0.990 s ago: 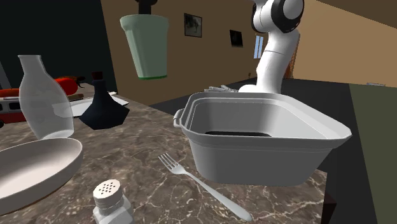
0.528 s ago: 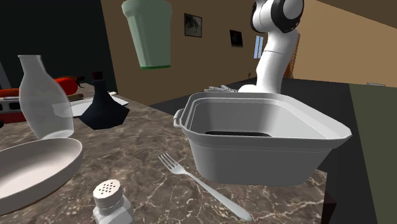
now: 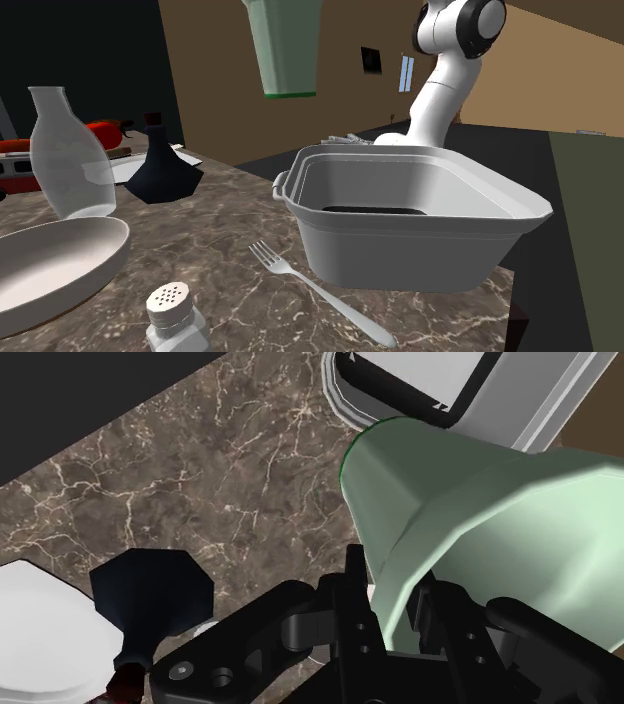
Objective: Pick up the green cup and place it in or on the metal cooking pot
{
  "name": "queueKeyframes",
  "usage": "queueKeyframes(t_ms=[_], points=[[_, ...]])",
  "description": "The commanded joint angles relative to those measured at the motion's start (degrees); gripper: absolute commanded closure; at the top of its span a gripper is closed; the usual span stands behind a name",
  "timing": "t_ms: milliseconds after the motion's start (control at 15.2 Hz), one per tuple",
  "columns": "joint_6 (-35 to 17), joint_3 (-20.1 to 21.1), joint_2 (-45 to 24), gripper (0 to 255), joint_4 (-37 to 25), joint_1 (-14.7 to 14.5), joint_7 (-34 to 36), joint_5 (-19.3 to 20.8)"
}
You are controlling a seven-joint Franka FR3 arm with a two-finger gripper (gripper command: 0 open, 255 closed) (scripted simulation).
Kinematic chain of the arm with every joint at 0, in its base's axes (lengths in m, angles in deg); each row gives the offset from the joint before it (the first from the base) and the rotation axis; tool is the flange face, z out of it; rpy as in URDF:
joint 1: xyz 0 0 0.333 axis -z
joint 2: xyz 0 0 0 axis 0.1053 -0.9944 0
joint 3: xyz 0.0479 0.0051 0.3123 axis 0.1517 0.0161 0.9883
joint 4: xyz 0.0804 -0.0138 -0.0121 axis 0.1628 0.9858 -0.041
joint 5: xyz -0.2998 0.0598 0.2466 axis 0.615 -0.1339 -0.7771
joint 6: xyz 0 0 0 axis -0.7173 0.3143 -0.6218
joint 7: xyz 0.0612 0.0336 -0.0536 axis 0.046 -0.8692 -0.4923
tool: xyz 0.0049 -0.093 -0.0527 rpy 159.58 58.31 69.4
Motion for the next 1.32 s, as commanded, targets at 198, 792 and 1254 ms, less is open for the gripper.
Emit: queueKeyframes(t_ms=[198,792,1254], points=[[1.12,3.94,5.61,255,2.58,-1.21,5.93,-2.14],[3.27,10.77,12.66,255,3.79,-2.93,15.98,-6.79],[-0.95,11.15,16.76,255,12.37,-3.16,14.11,-7.33]])
